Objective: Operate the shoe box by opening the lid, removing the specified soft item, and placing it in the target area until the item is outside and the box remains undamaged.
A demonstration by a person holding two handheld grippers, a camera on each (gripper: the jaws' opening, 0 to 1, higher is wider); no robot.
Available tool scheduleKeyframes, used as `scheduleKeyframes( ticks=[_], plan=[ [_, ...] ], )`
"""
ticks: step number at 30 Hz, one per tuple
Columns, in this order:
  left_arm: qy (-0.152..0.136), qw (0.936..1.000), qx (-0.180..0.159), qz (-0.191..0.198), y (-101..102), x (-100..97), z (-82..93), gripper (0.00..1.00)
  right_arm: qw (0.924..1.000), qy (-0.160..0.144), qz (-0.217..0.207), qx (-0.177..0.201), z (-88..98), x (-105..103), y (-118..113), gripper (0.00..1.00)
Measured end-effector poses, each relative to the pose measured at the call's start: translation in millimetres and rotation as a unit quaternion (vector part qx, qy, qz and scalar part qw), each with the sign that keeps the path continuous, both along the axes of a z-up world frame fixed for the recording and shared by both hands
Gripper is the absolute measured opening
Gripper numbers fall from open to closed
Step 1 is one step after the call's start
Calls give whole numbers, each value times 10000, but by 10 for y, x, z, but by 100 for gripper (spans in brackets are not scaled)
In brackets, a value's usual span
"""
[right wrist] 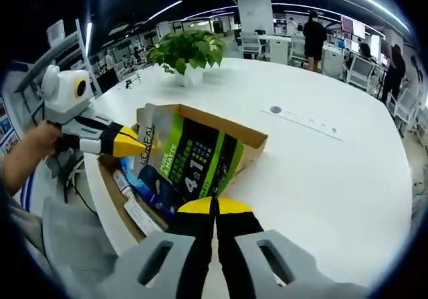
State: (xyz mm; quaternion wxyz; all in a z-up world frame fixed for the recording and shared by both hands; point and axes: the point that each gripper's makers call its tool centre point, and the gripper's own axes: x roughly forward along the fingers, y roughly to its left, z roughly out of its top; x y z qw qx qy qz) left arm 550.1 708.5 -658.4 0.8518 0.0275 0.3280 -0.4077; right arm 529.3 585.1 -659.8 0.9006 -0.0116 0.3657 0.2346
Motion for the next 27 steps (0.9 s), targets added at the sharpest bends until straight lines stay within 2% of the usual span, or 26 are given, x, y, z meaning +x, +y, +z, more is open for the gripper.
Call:
scheduleKeyframes(
  ticks=[27],
  plan=[
    [46, 9976, -197, -667, -1004, -67, -40, 0, 9959, 212, -786, -389, -126, -51, -1002, 0]
  ],
)
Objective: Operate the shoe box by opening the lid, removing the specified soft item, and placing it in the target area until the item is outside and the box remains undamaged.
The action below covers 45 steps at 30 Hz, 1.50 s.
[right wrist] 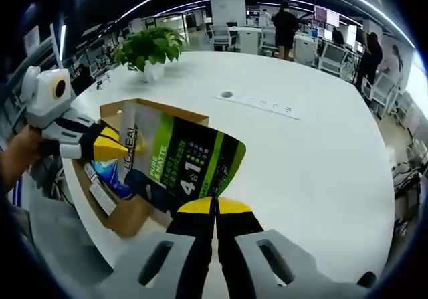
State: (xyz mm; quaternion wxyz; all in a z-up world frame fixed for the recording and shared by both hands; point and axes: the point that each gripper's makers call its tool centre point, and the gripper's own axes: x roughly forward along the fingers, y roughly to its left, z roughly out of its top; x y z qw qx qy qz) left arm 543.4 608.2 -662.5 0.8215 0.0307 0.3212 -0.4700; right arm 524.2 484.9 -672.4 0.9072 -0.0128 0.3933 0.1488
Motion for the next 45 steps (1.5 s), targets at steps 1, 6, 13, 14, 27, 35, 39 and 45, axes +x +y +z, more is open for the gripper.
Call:
scheduleKeyframes(
  ticks=[1, 6, 13, 14, 27, 35, 39, 45],
  plan=[
    [6, 10000, -19, -22, -45, -5, -5, 0, 10000, 5, -27, -29, -7, 1, -46, 0],
    [19, 9999, -30, -111, -183, -22, -45, 0, 9999, 50, -123, -102, -47, 1, -184, 0],
    [-20, 9997, 84, -232, -357, -9, -170, 0, 9995, 97, -218, -207, -159, 7, -354, 0],
    [-70, 9995, 156, -279, -381, -1, -203, 0, 9995, 99, -219, -225, -189, 7, -371, 0],
    [-777, 9837, 1264, -1020, -592, 8, -558, 0, 9985, 215, -324, -397, -575, -2, -539, 0],
    [-1038, 9648, 1961, -1411, -652, 66, -756, 0, 9984, 211, -350, -400, -746, 53, -589, 0],
    [-1169, 9530, 2302, -1585, -665, 91, -862, 0, 9984, 193, -295, -449, -823, 102, -598, 0],
    [-1699, 9179, 2938, -2056, -663, 121, -996, 0, 9983, 173, -249, -493, -926, 170, -598, 0]
  ],
)
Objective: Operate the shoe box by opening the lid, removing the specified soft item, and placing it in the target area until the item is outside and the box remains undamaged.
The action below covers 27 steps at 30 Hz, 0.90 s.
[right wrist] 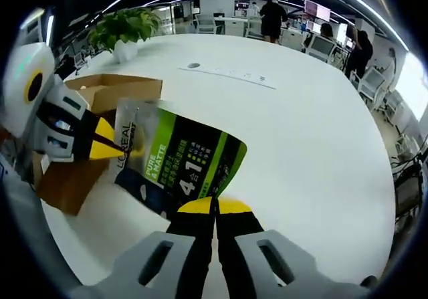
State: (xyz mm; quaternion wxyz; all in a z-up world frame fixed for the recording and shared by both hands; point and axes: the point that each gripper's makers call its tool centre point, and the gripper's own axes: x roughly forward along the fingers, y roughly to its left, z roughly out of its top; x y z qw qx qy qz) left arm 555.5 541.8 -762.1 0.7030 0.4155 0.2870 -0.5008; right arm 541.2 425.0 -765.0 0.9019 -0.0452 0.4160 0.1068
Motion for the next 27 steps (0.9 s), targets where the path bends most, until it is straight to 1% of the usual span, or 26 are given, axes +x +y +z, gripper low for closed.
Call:
scheduleKeyframes(
  ticks=[1, 2, 6, 9, 11, 13, 19, 20, 25, 27],
  plan=[
    [-8, 10000, 22, 1, -1, 0, -13, 0, 10000, -10, 8, -11, -14, 9, 5, 0],
    [-96, 9998, 160, -85, 9, 11, -48, 0, 10000, -28, 4, -1, -14, 19, 9, 0],
    [-342, 9978, 458, -325, 9, 34, -147, 0, 10000, -82, -1, 20, -45, 65, 18, 0],
    [-482, 9963, 583, -415, -2, 64, -177, 0, 10000, -57, -32, 32, -95, 82, 26, 0],
    [-586, 9942, 735, -522, -1, 85, -210, 0, 10000, -52, -33, 37, -117, 90, 34, 0],
    [-632, 9932, 803, -557, -7, 96, -250, 0, 10000, -37, -37, 32, -141, 98, 34, 0],
    [-622, 9927, 892, -523, 16, 130, -342, 1, 10000, 41, -54, 44, -228, 124, 52, 0],
    [-681, 9922, 890, -544, 17, 142, -329, 1, 10000, 67, -57, 23, -249, 123, 51, 0],
    [-672, 9929, 848, -496, 21, 159, -313, 2, 9998, 144, -104, -6, -302, 113, 47, 0],
    [-726, 9921, 861, -547, 23, 150, -299, 3, 9998, 171, -143, -7, -311, 114, 38, 0]
  ],
)
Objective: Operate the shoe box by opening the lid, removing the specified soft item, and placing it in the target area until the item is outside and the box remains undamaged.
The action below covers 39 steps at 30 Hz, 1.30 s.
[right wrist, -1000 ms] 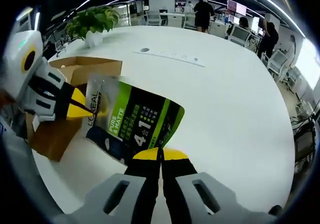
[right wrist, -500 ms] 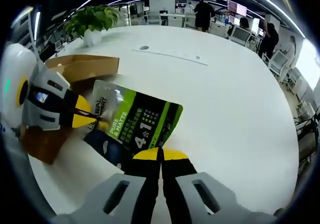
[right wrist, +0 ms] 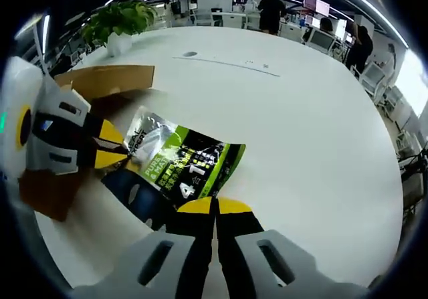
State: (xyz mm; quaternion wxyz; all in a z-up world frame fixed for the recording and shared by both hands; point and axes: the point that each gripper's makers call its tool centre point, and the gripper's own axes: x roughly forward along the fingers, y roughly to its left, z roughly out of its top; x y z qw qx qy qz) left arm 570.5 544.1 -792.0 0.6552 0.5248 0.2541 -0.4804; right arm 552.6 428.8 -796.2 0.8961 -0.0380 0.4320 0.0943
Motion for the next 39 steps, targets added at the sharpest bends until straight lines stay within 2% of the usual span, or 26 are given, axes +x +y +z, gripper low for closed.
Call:
scheduleKeyframes(
  ticks=[7, 12, 15, 18, 23, 27, 32, 39],
  plan=[
    [-276, 9994, 3, -221, 21, -36, 130, 5, 9998, 99, -164, 16, -36, -19, -40, 0],
    [-156, 9994, -272, -168, 6, -111, 243, 5, 9999, 99, -119, -40, -36, -15, -38, 0],
    [132, 9978, -654, 37, -47, -179, 300, 6, 9999, 122, -54, -30, -37, -19, -26, 0],
    [425, 9933, -1036, 280, -80, -233, 406, 7, 9999, 101, -3, -15, -10, -25, -24, 2],
    [687, 9867, -1380, 511, -52, -292, 545, 9, 9999, -48, 114, 23, 107, -28, 30, 13],
    [809, 9824, -1549, 668, 14, -319, 632, 11, 9998, -107, 183, 10, 210, -49, 76, 19],
    [1045, 9712, -1912, 959, 95, -355, 783, 14, 9993, -212, 275, 100, 375, -68, 183, 25],
    [1170, 9637, -2085, 1191, 291, -382, 921, 18, 9981, -402, 381, 286, 677, -109, 373, 28]
  ],
)
